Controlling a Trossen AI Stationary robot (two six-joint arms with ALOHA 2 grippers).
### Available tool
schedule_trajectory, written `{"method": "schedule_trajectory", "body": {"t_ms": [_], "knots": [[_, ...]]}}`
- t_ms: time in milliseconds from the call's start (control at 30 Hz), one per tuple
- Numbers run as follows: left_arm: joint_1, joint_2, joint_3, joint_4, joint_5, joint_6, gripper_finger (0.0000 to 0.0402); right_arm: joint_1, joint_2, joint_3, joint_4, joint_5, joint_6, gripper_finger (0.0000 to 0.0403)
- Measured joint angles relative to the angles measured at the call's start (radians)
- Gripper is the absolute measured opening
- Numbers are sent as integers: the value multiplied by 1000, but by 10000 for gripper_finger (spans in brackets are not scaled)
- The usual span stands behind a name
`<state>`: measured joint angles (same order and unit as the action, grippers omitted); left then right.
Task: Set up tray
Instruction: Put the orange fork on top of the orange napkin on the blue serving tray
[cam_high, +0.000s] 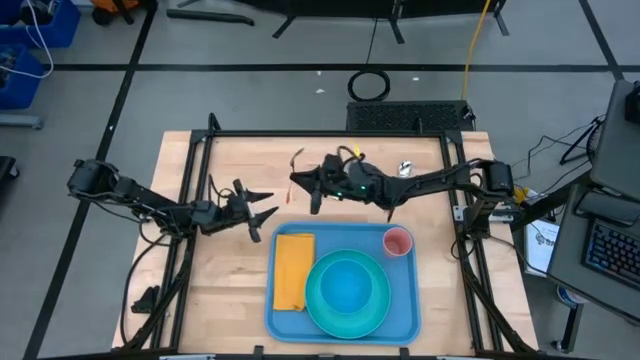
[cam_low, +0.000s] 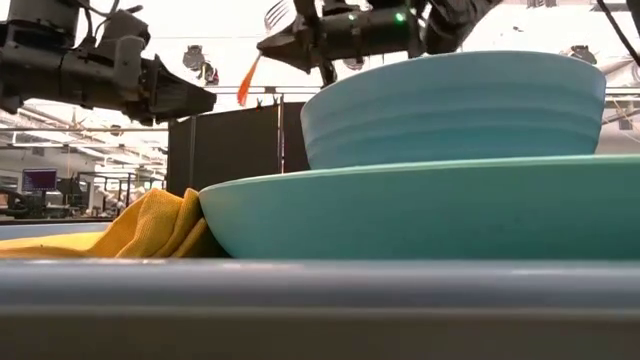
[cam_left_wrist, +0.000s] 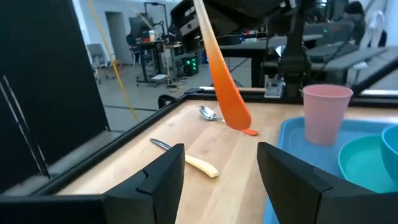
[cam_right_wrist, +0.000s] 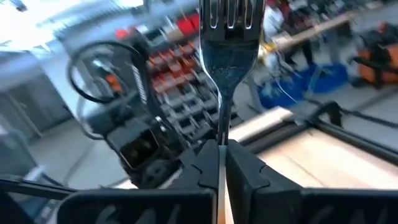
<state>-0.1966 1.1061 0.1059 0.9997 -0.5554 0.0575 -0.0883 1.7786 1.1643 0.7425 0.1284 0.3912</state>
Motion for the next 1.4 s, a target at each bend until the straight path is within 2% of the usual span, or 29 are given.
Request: {"method": "schedule_trajectory", "body": {"t_ms": [100, 267, 433, 767, 1133, 1200, 1400], "knots": [[-17, 0, 0, 0, -4, 45, 194, -8, 0, -66, 175, -57, 12, 0], [-43, 0, 0, 65, -10, 107, 184, -8, 1, -145, 373, -59, 46, 0], [-61, 0, 16, 181, -24, 278, 184, -8, -1, -146, 484, -103, 96, 0], [-63, 9, 108, 169, -13, 451, 184, -6, -1, -111, 488, -134, 121, 0], [-43, 109, 185, 144, 0, 475, 184, -5, 0, -90, 498, -122, 93, 0], [-36, 131, 203, 159, 0, 475, 184, -2, 0, -90, 499, -94, 86, 0], [-41, 162, 235, 171, -122, 465, 184, 17, 0, -90, 503, -64, 34, 0]]}}
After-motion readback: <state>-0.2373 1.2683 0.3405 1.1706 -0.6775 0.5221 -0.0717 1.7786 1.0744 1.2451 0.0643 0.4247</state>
